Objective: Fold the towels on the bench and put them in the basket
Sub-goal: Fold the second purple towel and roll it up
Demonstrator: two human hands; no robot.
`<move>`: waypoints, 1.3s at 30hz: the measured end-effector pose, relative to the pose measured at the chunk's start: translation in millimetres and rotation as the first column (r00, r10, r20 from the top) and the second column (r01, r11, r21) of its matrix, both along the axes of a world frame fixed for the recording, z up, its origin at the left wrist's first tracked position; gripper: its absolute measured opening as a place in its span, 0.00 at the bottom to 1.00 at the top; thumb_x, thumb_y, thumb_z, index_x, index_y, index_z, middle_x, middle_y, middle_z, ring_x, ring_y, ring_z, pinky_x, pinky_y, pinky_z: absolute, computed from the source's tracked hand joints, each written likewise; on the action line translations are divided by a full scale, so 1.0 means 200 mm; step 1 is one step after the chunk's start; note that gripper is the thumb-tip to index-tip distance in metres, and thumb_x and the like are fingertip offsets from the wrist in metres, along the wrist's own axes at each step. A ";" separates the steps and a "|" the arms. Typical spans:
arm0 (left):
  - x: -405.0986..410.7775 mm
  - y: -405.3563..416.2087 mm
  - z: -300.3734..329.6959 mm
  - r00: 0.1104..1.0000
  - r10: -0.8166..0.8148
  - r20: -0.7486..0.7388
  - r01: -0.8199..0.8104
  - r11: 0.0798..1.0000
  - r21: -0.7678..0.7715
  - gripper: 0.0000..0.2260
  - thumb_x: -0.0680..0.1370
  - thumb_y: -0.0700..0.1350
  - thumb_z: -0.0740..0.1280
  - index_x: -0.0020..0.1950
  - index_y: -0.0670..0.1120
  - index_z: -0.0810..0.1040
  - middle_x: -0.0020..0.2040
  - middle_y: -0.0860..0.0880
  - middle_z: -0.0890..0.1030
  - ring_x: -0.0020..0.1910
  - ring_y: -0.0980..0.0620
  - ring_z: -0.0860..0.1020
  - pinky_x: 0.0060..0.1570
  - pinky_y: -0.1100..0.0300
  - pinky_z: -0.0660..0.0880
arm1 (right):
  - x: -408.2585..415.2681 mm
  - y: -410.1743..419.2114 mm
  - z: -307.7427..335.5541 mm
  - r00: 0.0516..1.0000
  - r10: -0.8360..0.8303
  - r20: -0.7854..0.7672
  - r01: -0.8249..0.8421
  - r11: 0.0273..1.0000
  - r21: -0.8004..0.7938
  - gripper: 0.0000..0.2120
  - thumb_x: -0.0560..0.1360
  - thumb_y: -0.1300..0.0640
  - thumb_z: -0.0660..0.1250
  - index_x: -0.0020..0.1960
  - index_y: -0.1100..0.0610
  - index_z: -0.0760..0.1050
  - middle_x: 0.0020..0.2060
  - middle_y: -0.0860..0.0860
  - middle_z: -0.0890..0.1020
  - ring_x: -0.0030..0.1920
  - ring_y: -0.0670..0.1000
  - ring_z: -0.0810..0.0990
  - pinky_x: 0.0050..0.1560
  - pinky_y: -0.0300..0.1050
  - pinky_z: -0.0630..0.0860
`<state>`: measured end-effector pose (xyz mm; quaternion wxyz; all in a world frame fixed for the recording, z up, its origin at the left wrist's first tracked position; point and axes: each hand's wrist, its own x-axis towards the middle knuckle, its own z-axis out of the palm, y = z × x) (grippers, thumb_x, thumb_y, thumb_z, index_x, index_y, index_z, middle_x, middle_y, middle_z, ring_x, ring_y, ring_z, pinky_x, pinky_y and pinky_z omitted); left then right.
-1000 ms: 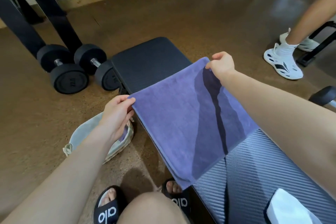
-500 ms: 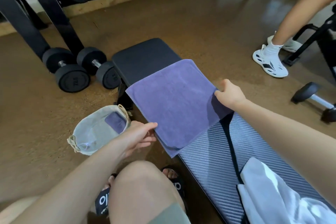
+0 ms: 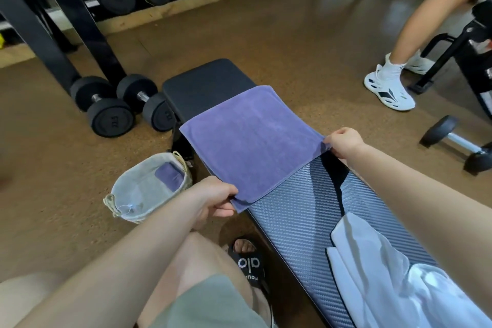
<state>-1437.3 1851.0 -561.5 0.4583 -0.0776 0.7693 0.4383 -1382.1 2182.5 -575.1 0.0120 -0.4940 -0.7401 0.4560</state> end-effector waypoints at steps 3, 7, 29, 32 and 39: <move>0.05 0.00 -0.04 0.996 0.081 -0.026 -0.081 0.996 0.025 0.10 0.81 0.37 0.63 0.62 0.39 0.76 0.41 0.45 0.80 0.31 0.53 0.78 0.40 0.55 0.84 | 0.01 -0.01 0.03 1.000 0.013 0.014 -0.011 0.994 -0.113 0.07 0.74 0.63 0.70 0.44 0.59 0.72 0.32 0.54 0.71 0.29 0.53 0.68 0.38 0.47 0.70; 0.10 -0.02 -0.04 0.970 0.233 0.065 -0.241 0.955 0.175 0.13 0.83 0.36 0.58 0.65 0.40 0.76 0.56 0.45 0.85 0.43 0.50 0.87 0.44 0.54 0.84 | 0.00 0.01 0.05 0.999 0.022 -0.027 -0.028 0.977 -0.212 0.06 0.75 0.66 0.69 0.43 0.62 0.72 0.33 0.56 0.72 0.28 0.51 0.66 0.35 0.44 0.65; 0.24 -0.01 -0.14 0.943 0.314 -0.113 -0.298 0.944 0.141 0.08 0.80 0.41 0.69 0.43 0.43 0.73 0.53 0.41 0.83 0.43 0.51 0.84 0.41 0.59 0.81 | 0.02 0.02 0.10 0.989 0.123 -0.081 -0.138 0.966 -0.221 0.07 0.75 0.58 0.72 0.52 0.58 0.80 0.42 0.54 0.77 0.34 0.49 0.73 0.34 0.41 0.70; 0.23 -0.02 -0.15 0.930 0.342 -0.131 -0.325 0.936 0.135 0.06 0.81 0.38 0.65 0.45 0.42 0.72 0.59 0.37 0.81 0.41 0.52 0.85 0.36 0.62 0.80 | 0.02 0.02 0.11 0.977 0.211 -0.032 -0.213 0.962 -0.173 0.07 0.77 0.56 0.70 0.53 0.58 0.80 0.41 0.54 0.75 0.33 0.49 0.70 0.31 0.41 0.65; 0.20 -0.04 -0.16 0.915 0.367 -0.168 -0.351 0.929 0.117 0.03 0.83 0.38 0.60 0.50 0.42 0.71 0.58 0.37 0.80 0.40 0.51 0.84 0.33 0.61 0.80 | 0.04 0.00 0.10 0.968 0.251 0.017 -0.249 0.964 -0.090 0.06 0.79 0.58 0.68 0.45 0.59 0.75 0.32 0.54 0.75 0.30 0.49 0.72 0.32 0.42 0.71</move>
